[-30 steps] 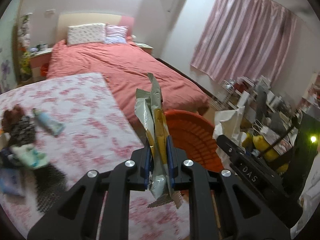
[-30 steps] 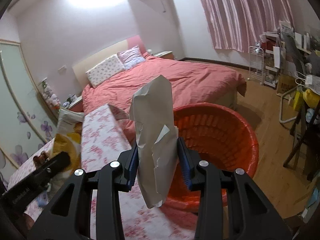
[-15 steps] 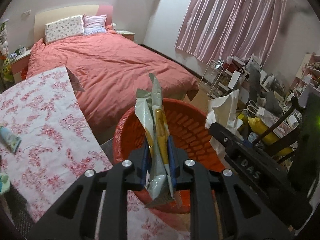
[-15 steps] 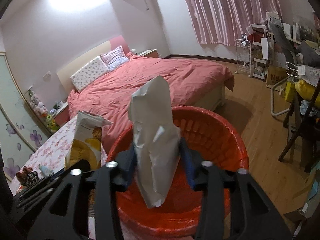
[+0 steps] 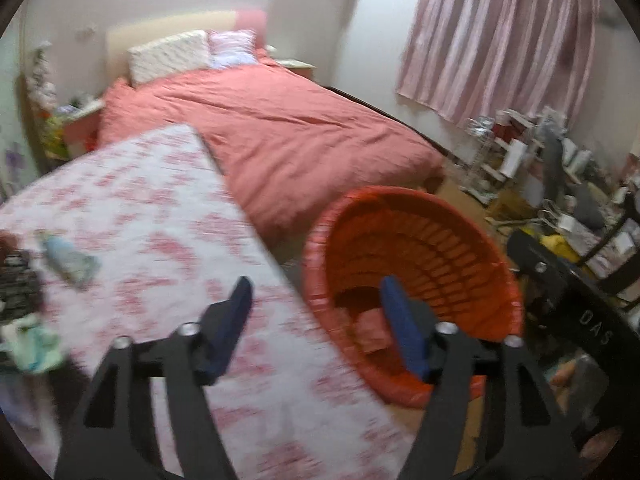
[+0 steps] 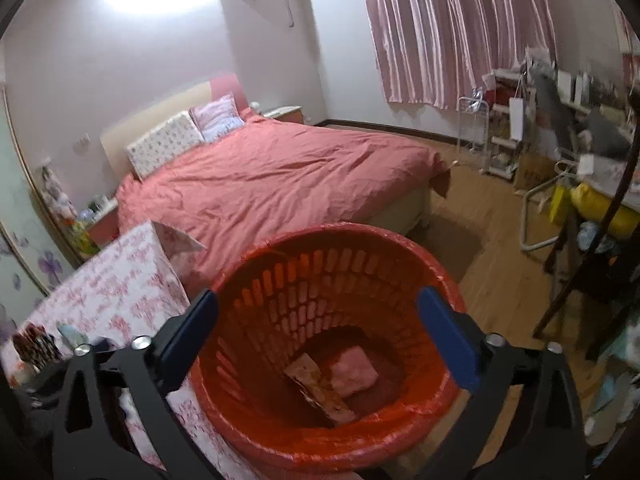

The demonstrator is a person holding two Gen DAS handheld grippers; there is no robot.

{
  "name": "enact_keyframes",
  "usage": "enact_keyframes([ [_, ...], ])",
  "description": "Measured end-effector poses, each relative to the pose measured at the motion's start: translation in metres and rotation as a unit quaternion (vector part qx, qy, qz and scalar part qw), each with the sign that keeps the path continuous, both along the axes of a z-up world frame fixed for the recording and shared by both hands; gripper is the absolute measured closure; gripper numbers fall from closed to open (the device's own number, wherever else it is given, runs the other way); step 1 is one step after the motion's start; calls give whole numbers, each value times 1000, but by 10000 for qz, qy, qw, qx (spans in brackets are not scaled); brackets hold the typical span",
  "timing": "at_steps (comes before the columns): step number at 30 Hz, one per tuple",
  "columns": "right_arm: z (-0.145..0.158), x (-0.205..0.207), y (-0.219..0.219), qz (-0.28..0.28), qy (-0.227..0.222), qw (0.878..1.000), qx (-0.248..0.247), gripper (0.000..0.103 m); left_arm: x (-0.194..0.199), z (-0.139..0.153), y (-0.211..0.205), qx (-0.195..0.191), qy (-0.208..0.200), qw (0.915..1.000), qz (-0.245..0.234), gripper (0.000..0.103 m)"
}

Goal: Collect trash
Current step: 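Move both tools back over the items on the table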

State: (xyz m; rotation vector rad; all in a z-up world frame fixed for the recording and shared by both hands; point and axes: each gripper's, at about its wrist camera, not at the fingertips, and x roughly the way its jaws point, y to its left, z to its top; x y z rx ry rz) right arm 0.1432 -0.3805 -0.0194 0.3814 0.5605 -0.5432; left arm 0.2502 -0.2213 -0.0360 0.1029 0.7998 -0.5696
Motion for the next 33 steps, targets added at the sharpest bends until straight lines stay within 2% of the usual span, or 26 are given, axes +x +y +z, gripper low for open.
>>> enact_keyframes([
  [4, 2, 1, 22, 11, 328, 9988, -357, 2, -11, 8, 45, 204, -248, 9983, 491, 23],
  [8, 4, 5, 55, 267, 647, 9955, -638, 2, -18, 13, 90, 354, -358, 9938, 991, 19],
  [12, 9, 6, 93, 839, 607, 9906, -898, 2, -24, 15, 141, 440, -392, 9863, 1541, 17],
  [16, 10, 8, 142, 1478, 609, 9754, -1521, 2, -30, 12, 193, 456, -316, 9770, 2057, 16],
  [19, 6, 17, 166, 1842, 728, 9692, -1462, 2, -34, 6, 233, 423, -139, 9691, 2426, 16],
  [24, -3, 32, 198, 2307, 635, 9630, -1243, 2, -39, -5, 287, 379, 76, 9579, 2845, 17],
  [30, -20, 50, 244, 2877, 659, 9479, -1197, 3, -52, -6, 325, 600, -279, 9502, 3045, 16],
  [33, -33, 67, 257, 3124, 899, 9429, -720, 10, -54, -6, 334, 538, -234, 9484, 3117, 15],
])
